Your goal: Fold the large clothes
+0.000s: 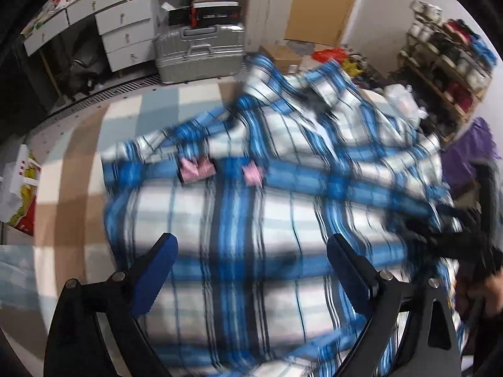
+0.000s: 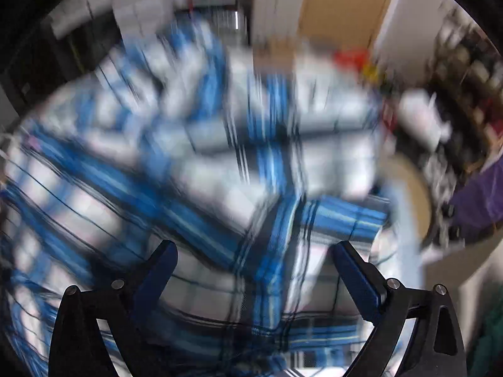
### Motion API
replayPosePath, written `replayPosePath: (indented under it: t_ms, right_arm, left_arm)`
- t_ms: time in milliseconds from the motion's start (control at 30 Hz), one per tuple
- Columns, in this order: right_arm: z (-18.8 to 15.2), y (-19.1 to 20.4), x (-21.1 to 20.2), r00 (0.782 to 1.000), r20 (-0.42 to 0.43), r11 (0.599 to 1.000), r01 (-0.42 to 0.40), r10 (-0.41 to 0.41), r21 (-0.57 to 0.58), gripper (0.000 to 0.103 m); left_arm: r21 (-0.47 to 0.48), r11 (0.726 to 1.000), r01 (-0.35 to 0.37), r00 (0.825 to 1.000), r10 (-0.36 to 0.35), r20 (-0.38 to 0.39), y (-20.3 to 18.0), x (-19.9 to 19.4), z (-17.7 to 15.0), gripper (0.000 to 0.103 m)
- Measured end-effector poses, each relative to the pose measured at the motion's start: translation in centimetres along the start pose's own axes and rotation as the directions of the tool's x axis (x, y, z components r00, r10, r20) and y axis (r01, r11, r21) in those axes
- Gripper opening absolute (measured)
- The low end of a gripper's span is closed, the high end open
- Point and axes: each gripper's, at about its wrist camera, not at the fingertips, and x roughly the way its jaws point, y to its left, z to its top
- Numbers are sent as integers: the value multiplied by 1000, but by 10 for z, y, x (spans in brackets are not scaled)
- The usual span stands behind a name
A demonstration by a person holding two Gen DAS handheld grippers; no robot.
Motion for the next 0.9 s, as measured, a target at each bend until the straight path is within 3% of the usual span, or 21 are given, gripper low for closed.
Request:
replayPosePath:
  t_ms: [100,167,233,300,367,400,433,500,533,567,600,700,767,800,833,867,900]
  right_arm:
    - [8,-2,-6,999,-34,1000,-27,28,12,99]
    - [17,-5,-26,996,55,997,-74,73,26,100]
    - [26,-8,-34,991,117,997,-67,63,29,101]
    - [33,-8,-22,996,90,1000,-5,4,18,101]
    - [34,-3,6,997,-6,997,72,-72,-40,99]
    - [34,0,14,997,-15,995,81,-82,-64,100]
    - [33,-2,11,997,35,996,76,-74,-56,100]
    - [34,-5,10,998,11,996,66,-65,-61,96]
    - [33,-8,3,997,24,995,77,-75,-67,88]
    - [35,-12,-7,995,57,995,83,-80,-62,74]
    - [37,-17,-16,994,88,996,75,-70,-51,74]
    - [27,-21,-43,989,136,998,-52,57,-40,78]
    - [12,-17,-46,985,131,992,-102,110,-67,78]
    - [8,-15,-43,987,118,992,-101,110,-81,78]
    - [0,-10,-33,993,85,992,-75,84,-98,78]
    - [-4,-9,-24,996,61,992,-55,62,-110,77]
    - [-12,-7,-10,999,27,991,-18,22,-131,79]
  left_arm:
    - [-46,998,-34,999,33,-26,16,20,9,93]
    - [-70,997,-40,996,34,-88,26,39,6,93]
    - [-60,993,-102,987,93,-132,30,54,-1,93]
    - [-44,989,-139,988,135,-79,25,58,-4,101]
    - [-56,990,-129,990,126,-57,23,60,-6,102]
    - [-49,990,-133,990,130,-62,22,59,-7,102]
    - [-41,989,-143,988,140,-73,20,58,-6,102]
    - [-20,982,-187,981,186,-56,14,43,-6,101]
    - [-7,984,-177,984,176,-24,7,30,-8,101]
    - [5,992,-126,992,126,15,-2,15,-13,101]
    - [16,996,-90,996,89,29,-8,6,-17,101]
    - [62,997,-36,999,35,22,-23,-10,-37,101]
    - [86,995,-43,997,48,-59,-32,10,-46,101]
    - [92,994,-65,991,75,-112,-34,22,-51,101]
    - [94,992,-88,988,99,-119,-34,30,-59,102]
    - [97,990,-105,993,110,-48,-33,28,-64,102]
    - [97,990,-106,992,113,-64,-34,32,-65,102]
